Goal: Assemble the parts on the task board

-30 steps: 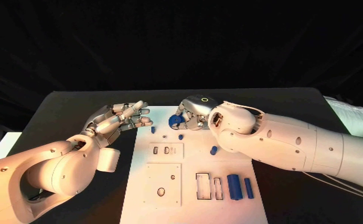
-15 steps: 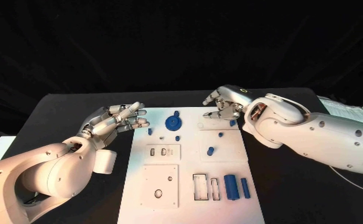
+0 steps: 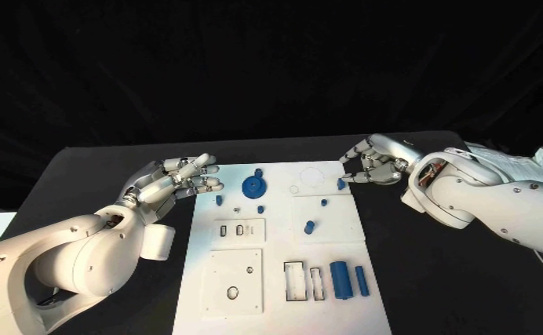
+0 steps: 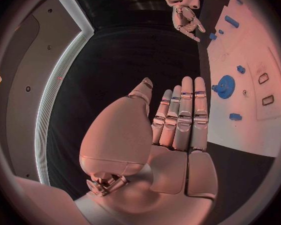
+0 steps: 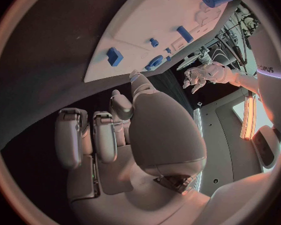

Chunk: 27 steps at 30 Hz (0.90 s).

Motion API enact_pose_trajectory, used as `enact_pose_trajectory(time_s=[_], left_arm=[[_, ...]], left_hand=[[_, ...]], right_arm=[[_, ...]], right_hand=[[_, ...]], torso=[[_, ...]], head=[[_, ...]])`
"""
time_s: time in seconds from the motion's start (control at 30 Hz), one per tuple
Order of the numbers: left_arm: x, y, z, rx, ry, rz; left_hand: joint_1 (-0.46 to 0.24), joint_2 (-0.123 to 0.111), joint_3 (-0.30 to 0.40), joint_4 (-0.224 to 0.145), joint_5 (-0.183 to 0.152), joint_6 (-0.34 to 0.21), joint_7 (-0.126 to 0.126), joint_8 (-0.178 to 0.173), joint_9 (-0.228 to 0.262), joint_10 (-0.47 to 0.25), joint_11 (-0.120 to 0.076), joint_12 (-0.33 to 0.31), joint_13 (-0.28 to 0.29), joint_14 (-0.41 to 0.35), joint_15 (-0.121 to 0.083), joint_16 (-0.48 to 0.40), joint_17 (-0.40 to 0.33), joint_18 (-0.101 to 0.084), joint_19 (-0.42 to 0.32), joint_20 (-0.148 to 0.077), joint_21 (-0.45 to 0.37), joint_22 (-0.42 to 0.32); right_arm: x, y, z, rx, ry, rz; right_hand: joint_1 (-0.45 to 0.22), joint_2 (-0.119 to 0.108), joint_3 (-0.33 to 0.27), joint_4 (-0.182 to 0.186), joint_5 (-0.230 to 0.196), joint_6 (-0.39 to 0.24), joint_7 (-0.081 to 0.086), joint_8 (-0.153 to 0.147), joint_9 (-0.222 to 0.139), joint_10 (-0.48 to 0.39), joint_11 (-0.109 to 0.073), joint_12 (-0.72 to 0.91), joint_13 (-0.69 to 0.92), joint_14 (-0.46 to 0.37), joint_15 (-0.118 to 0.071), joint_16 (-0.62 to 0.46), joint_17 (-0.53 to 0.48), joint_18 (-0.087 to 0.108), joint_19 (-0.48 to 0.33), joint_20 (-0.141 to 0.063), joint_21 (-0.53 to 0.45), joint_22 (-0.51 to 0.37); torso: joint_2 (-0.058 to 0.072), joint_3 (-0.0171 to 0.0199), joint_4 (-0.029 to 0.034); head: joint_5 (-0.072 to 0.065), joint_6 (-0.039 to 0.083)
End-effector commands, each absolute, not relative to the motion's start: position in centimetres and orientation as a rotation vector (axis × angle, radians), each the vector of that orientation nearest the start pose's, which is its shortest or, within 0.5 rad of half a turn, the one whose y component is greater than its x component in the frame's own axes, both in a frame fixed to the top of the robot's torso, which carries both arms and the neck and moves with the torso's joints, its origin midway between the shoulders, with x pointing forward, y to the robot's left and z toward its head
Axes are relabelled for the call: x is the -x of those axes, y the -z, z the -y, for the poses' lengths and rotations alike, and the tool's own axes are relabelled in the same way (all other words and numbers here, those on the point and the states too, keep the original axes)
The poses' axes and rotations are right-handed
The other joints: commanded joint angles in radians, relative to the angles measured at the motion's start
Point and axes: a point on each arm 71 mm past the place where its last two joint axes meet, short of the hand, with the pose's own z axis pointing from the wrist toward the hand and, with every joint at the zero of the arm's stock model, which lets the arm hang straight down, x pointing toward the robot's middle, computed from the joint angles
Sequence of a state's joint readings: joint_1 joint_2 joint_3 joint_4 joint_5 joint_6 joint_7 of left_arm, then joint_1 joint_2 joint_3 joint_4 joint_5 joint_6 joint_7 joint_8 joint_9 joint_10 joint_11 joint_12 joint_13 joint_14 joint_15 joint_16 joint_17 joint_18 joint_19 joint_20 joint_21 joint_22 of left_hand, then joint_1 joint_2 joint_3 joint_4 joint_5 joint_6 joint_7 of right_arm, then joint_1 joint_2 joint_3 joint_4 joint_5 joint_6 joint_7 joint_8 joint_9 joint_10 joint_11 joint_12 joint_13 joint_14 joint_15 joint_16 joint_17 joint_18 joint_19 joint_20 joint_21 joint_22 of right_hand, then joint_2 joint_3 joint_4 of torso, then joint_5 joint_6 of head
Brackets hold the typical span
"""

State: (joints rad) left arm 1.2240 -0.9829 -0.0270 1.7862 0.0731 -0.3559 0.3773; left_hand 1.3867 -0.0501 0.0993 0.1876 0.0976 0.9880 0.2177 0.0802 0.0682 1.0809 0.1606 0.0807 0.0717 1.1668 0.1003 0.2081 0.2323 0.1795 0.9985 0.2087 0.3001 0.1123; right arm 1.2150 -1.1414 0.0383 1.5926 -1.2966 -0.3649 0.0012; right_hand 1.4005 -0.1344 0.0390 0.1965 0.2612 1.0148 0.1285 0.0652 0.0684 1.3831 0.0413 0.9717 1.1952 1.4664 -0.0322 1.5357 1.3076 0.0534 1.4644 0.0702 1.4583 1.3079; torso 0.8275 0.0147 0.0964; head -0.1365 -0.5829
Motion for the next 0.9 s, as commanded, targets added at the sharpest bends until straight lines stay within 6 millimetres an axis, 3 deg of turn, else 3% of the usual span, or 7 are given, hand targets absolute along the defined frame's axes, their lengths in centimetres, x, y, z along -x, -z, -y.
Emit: enact_pose_trajectory(time_s=[0.03, 0.3, 0.53, 0.9], left_arm=[[-44.4, 14.4, -20.1, 1.166, 1.673, -1.425], [-44.5, 14.5, -20.2, 1.168, 1.669, -1.423], [-44.5, 14.5, -20.4, 1.169, 1.663, -1.419], [-44.5, 14.5, -20.4, 1.170, 1.663, -1.420]], left_hand=[[0.000, 0.008, -0.001, -0.006, -0.004, 0.001, 0.003, -0.003, 0.000, -0.004, 0.001, -0.006, 0.000, 0.003, 0.003, -0.002, 0.001, 0.004, 0.005, 0.004, -0.005, -0.001], [0.001, 0.009, 0.000, -0.007, -0.004, 0.003, 0.001, -0.002, 0.000, -0.002, 0.000, -0.006, 0.000, 0.003, 0.002, -0.002, 0.003, 0.004, 0.005, 0.004, -0.005, -0.001], [-0.002, 0.008, -0.002, -0.006, -0.005, 0.004, 0.002, -0.003, 0.000, -0.001, 0.000, -0.006, 0.000, 0.004, 0.002, -0.002, 0.004, 0.004, 0.006, 0.004, -0.006, -0.002], [-0.002, 0.008, -0.002, -0.006, -0.005, 0.004, 0.002, -0.003, 0.000, -0.001, 0.000, -0.006, 0.000, 0.004, 0.002, -0.002, 0.004, 0.004, 0.006, 0.003, -0.006, -0.002]], right_arm=[[-47.0, 13.7, 32.5, -0.067, -0.629, -1.553], [-47.3, 15.0, 32.4, -0.065, -0.620, -1.575], [-47.4, 15.7, 32.2, -0.065, -0.614, -1.577], [-47.7, 16.2, 32.2, -0.052, -0.597, -1.595]], right_hand=[[0.010, -0.003, -0.007, -0.001, 0.008, -0.004, 0.002, -0.001, -0.001, 0.002, -0.002, -0.006, -0.002, 0.093, -0.001, 0.002, 0.214, -0.008, 0.013, 0.000, 0.002, 0.053], [0.011, 0.001, -0.008, 0.001, 0.013, -0.001, 0.001, 0.000, 0.000, 0.003, -0.002, -0.006, -0.002, 0.093, -0.001, 0.002, 0.214, -0.007, 0.013, 0.001, 0.002, 0.053], [0.012, 0.007, -0.008, 0.003, 0.014, 0.002, 0.001, 0.002, 0.000, 0.004, -0.003, -0.004, -0.001, 0.093, -0.001, 0.002, 0.215, -0.008, 0.013, 0.000, 0.003, 0.054], [0.031, 0.029, -0.002, -0.001, 0.016, 0.035, -0.006, 0.013, 0.005, 0.007, -0.009, -0.004, -0.001, 0.094, -0.006, 0.005, 0.220, -0.008, 0.015, -0.002, 0.004, 0.057]], torso=[[0.000, 0.0003, 0.0004], [0.001, -0.0012, 0.0023], [0.001, -0.0002, 0.0013], [0.001, 0.0001, 0.0010]], head=[[0.000, -0.003], [0.001, -0.008], [0.005, -0.010], [0.007, -0.013]])
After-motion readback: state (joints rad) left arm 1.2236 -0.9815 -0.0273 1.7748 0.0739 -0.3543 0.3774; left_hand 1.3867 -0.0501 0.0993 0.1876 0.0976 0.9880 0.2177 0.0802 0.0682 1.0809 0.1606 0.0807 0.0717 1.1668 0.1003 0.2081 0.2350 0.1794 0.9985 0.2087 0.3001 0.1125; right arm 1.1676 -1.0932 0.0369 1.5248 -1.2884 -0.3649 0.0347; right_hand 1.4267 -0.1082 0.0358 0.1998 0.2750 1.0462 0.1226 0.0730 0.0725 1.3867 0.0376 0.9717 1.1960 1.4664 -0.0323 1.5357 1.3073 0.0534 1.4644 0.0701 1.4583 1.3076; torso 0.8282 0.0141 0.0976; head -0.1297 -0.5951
